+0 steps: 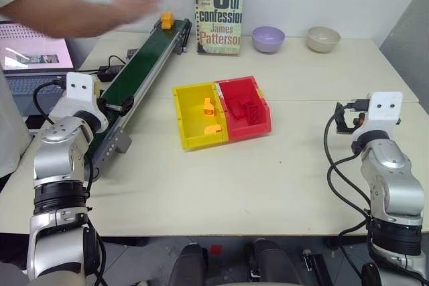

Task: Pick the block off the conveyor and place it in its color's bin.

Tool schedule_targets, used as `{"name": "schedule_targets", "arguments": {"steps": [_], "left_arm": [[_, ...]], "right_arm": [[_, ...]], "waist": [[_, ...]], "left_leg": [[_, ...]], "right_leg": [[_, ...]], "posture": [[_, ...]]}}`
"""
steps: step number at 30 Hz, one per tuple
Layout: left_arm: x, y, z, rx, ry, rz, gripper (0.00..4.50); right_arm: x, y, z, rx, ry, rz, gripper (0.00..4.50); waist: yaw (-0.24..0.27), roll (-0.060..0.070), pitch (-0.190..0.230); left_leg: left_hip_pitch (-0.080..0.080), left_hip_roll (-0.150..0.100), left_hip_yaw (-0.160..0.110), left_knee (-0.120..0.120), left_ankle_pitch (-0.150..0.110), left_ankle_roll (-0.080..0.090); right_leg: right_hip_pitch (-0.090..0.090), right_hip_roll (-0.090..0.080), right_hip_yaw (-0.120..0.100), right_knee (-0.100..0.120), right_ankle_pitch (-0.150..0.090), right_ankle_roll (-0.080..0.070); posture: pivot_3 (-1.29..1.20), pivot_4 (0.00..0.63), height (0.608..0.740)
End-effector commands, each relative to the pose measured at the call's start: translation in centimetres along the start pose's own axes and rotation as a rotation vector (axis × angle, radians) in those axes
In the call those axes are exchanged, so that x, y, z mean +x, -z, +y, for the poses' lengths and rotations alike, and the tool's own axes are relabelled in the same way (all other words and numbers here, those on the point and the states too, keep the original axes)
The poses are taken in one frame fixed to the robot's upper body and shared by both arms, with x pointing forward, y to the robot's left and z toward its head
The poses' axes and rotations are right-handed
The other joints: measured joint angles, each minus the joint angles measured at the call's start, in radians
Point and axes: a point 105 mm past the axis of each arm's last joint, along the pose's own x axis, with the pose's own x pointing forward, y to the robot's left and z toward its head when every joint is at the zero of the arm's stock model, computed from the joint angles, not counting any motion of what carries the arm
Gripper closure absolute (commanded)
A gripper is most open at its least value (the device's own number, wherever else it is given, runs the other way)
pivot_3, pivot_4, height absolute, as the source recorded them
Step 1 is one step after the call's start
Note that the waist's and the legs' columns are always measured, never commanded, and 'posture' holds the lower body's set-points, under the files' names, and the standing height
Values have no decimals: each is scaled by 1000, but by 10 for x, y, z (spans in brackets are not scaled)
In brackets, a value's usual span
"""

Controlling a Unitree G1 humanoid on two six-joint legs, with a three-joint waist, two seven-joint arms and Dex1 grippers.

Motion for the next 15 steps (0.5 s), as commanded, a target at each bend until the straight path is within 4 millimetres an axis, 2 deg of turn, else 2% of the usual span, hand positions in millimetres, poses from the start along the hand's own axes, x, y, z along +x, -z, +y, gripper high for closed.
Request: {"name": "schedule_targets", "arguments": {"steps": [1,15], "left_arm": [[-3,-20,9,19,-22,-56,43],[-13,-16,13,-6,-17,-58,43]], "right_arm": [[-2,-16,-11,-9,36,-67,0],[-1,-22,-7,-19,6,-77,0]], "waist": [[0,0,0],[0,0,0]], "left_leg": [[0,0,0,0,0,0],[0,0,0,0,0,0]], "right_leg": [[0,0,0,0,0,0],[0,0,0,0,0,0]], "posture": [[0,150,740],[0,150,740]]}}
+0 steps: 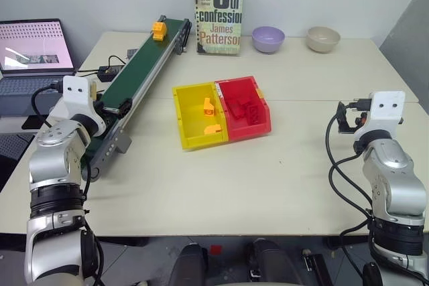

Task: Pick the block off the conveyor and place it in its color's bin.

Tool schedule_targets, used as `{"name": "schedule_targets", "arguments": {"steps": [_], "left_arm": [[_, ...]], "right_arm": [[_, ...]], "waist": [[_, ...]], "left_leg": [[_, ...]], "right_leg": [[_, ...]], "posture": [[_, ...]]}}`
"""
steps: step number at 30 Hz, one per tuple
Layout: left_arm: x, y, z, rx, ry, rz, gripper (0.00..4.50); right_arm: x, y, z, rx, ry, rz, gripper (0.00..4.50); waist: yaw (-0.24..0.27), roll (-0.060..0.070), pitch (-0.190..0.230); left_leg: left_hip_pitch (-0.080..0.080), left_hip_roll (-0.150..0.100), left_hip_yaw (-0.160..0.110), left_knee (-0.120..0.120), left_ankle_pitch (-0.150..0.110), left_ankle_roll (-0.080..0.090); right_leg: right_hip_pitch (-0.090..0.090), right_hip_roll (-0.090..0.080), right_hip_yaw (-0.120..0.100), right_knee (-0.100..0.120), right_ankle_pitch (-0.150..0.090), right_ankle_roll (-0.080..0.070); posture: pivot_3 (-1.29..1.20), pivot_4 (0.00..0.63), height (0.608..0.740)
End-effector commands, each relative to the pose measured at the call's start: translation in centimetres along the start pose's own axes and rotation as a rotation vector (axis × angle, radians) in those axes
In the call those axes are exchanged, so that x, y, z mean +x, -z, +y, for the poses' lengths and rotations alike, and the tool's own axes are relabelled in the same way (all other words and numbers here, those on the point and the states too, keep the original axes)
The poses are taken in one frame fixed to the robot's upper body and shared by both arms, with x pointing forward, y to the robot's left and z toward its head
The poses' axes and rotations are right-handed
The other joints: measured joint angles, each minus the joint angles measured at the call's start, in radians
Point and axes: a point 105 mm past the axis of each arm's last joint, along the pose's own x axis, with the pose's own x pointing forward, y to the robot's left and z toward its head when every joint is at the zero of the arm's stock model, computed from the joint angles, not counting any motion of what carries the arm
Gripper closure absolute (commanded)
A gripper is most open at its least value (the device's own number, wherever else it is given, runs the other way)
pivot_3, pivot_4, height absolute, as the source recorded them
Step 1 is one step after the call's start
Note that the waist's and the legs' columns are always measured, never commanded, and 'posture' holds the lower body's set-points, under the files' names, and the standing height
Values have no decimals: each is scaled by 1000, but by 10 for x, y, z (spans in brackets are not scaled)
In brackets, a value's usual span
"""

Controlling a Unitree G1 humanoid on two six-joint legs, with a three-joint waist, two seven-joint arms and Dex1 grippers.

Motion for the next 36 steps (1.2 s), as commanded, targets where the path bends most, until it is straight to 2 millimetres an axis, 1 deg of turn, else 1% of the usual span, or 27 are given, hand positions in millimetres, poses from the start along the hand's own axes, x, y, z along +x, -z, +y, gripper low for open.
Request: {"name": "schedule_targets", "arguments": {"steps": [1,4,6,8,9,10,11,13,15,17,21,24,36], "left_arm": [[-7,-22,7,27,-18,-74,43],[-8,-22,8,21,-23,-80,43],[-8,-21,6,21,-18,-78,43],[-9,-20,9,10,-24,-79,43],[-9,-20,10,4,-28,-80,43],[-9,-19,10,-2,-28,-78,43],[-8,-18,10,-3,-28,-75,43],[-6,-18,8,-8,-14,-73,43],[-5,-19,7,-14,-7,-74,43],[-3,-19,7,-20,-9,-74,43],[1,-18,6,-16,-8,-70,43],[2,-18,6,-15,-6,-67,43],[4,-19,6,-10,2,-67,43]], "right_arm": [[0,-21,-5,-15,5,-75,0],[0,-20,-5,-16,2,-75,0],[1,-23,0,-10,-33,-79,0],[0,-38,24,21,-202,-126,0],[-2,-44,33,36,-269,-148,0],[-6,-53,49,59,-386,-173,0],[-12,-63,65,90,-504,-194,0],[-27,-77,90,102,-715,-223,0],[-44,-88,109,98,-898,-238,0],[-61,-96,123,84,-1066,-245,0],[-82,-105,137,64,-1247,-249,0],[-91,-110,144,56,-1311,-257,0],[-94,-111,148,28,-1334,-259,0]], "waist": [[0,0,0],[0,0,0],[0,0,0],[0,0,0],[-1,0,0],[-2,0,0],[-4,0,0],[-5,0,0],[-5,1,0],[-3,1,0],[1,0,0],[1,0,0],[1,0,0]], "left_leg": [[0,0,0,0,0,0],[0,0,0,0,0,0],[0,0,0,0,0,0],[0,0,0,0,0,0],[0,0,0,0,0,0],[0,0,0,0,0,0],[1,0,1,0,0,0],[2,1,1,0,0,0],[1,1,-1,0,0,0],[1,1,-1,0,0,0],[1,0,-2,-1,0,0],[1,0,-1,0,0,0],[1,1,-2,0,0,0]], "right_leg": [[0,0,0,0,0,0],[0,0,0,0,0,0],[0,0,0,0,0,0],[0,0,0,0,0,0],[0,0,0,0,0,0],[0,0,0,0,0,0],[0,0,-1,0,0,0],[0,1,0,0,0,0],[0,1,-1,0,0,0],[1,1,-1,0,0,0],[1,0,-2,-1,0,0],[1,-1,-1,-1,0,0],[1,-1,-1,-1,0,0]], "posture": [[0,150,740],[0,150,740],[0,150,740],[0,150,740],[0,150,740],[0,150,740],[0,150,740],[0,150,740],[0,150,740],[0,150,740],[0,150,740],[0,150,740],[0,150,740]]}}
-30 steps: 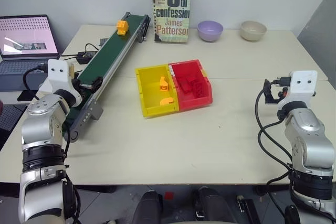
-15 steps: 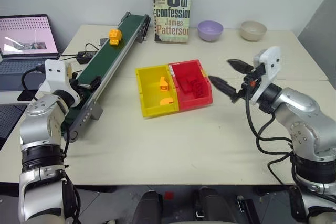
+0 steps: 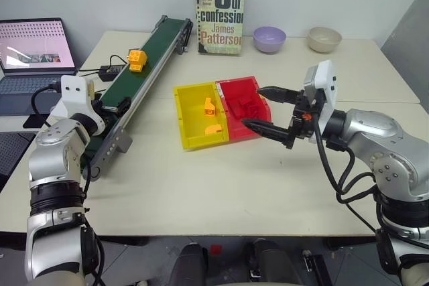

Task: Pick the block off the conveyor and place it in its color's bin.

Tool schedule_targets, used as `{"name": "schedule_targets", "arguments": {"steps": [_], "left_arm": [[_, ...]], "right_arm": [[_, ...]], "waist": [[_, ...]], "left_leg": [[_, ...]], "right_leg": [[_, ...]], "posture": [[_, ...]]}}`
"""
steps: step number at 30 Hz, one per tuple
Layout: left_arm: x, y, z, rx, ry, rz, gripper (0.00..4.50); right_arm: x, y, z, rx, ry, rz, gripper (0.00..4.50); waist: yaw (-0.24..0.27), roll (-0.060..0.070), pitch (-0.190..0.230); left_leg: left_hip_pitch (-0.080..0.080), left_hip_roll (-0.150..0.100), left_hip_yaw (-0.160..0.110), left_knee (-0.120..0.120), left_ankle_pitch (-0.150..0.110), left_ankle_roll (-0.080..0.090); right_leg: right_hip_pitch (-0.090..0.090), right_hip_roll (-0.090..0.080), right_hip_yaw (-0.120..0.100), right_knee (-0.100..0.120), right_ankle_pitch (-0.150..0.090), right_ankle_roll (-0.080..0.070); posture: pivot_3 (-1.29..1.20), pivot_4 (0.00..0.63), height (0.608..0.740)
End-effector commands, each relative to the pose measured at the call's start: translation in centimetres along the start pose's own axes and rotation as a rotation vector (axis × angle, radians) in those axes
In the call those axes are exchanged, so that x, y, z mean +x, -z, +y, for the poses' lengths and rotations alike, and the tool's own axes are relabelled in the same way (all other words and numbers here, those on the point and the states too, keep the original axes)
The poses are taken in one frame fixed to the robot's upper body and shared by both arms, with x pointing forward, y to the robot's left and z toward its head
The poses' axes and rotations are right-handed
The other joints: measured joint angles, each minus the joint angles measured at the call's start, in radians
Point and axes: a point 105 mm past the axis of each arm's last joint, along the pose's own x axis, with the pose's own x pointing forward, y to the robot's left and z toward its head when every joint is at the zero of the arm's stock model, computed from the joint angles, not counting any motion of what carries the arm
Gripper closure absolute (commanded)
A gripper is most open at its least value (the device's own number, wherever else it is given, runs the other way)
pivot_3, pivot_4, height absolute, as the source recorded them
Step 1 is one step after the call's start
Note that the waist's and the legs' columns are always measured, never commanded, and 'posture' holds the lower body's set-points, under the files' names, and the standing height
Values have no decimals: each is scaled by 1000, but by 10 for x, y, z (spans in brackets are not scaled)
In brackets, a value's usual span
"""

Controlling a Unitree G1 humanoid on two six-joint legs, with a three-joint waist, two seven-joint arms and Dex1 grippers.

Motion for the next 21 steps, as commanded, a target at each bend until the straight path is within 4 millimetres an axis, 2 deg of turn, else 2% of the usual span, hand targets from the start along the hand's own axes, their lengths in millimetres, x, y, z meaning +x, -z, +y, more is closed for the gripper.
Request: {"name": "schedule_targets", "arguments": {"steps": [1,21], "left_arm": [[-1,-17,4,26,-3,-53,43],[5,-14,11,27,-25,-46,43]], "right_arm": [[-1,-13,6,-55,-18,-34,0],[-5,-15,11,-45,-35,-36,0]], "waist": [[0,0,0],[0,0,0]], "left_leg": [[0,0,0,0,0,0],[0,0,0,0,0,0]], "right_leg": [[0,0,0,0,0,0],[0,0,0,0,0,0]], "posture": [[0,150,740],[0,150,740]]}}
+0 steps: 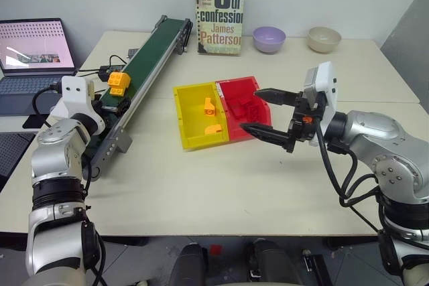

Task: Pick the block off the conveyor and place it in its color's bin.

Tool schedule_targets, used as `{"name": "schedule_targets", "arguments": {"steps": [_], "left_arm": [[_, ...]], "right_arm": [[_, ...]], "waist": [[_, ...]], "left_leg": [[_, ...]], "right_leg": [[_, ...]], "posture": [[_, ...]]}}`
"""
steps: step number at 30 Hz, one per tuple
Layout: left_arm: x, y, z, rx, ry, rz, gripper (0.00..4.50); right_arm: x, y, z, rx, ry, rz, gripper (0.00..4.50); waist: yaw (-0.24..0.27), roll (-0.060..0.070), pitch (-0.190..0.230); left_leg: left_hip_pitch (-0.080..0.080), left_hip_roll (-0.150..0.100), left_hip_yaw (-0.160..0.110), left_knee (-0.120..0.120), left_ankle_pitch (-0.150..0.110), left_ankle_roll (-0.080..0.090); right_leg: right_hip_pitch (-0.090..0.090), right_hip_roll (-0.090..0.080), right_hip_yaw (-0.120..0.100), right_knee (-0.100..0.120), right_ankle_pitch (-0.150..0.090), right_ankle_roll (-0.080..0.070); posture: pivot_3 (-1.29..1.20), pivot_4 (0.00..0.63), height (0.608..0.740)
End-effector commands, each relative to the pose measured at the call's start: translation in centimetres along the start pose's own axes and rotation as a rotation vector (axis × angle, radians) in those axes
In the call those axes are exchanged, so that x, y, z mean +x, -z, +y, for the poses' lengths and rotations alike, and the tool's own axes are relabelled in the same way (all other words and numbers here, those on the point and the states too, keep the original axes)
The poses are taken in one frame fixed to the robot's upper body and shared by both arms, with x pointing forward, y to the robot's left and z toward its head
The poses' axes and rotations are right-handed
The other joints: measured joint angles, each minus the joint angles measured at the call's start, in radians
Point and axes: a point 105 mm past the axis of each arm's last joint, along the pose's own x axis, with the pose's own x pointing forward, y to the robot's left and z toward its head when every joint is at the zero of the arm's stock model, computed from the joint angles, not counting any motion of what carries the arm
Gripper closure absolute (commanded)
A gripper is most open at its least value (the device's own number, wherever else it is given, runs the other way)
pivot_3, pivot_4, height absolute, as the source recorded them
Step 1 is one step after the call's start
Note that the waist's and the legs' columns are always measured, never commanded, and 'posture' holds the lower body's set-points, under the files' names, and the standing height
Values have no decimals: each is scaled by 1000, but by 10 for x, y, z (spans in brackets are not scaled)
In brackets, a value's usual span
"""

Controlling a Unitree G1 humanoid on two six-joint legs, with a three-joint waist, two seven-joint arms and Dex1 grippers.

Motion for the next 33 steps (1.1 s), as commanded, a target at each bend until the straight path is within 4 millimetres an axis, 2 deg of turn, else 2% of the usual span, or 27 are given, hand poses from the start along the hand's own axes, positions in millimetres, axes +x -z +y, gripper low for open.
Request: {"name": "schedule_targets", "arguments": {"steps": [1,2,5,17,18,24,27,32,33], "left_arm": [[-1,-22,4,37,-9,-67,43],[-1,-22,5,34,-9,-71,43],[-2,-22,7,23,-15,-81,455],[-9,-14,13,7,-40,-60,2859],[-10,-13,13,6,-41,-60,2975],[-9,-21,7,14,-13,-66,2957],[-4,-39,-16,26,88,-99,2957],[0,-70,-87,47,419,-126,2957],[-1,-72,-108,70,517,-112,2957]], "right_arm": [[-4,-12,3,-41,-3,-33,0],[-4,-13,3,-42,-2,-33,0],[-4,-14,2,-43,0,-33,0],[-5,-17,-1,-44,11,-40,0],[-5,-17,-1,-44,13,-41,0],[-6,-18,-5,-48,45,-45,0],[-10,-18,-8,-60,85,-36,0],[-23,-14,-12,-85,172,13,0],[-26,-11,-11,-87,185,29,0]], "waist": [[0,0,0],[0,0,0],[0,0,0],[0,0,0],[0,0,0],[0,0,0],[1,0,0],[10,0,0],[9,0,0]], "left_leg": [[0,0,0,0,0,0],[0,0,0,0,0,0],[0,0,0,0,0,0],[0,0,0,0,0,0],[0,0,0,0,0,0],[0,0,-1,0,0,0],[0,0,0,0,0,0],[-3,-2,-1,0,0,0],[-3,-2,-1,0,0,0]], "right_leg": [[0,0,0,0,0,0],[0,0,0,0,0,0],[0,0,0,0,0,0],[0,-1,0,0,0,0],[0,-1,0,0,0,0],[0,-1,0,0,0,0],[0,-1,0,0,0,0],[0,0,-1,-2,0,0],[0,-1,-1,-2,0,0]], "posture": [[0,150,740],[0,150,740],[0,150,740],[0,150,740],[0,150,740],[0,150,740],[0,150,740],[0,150,740],[0,150,740]]}}
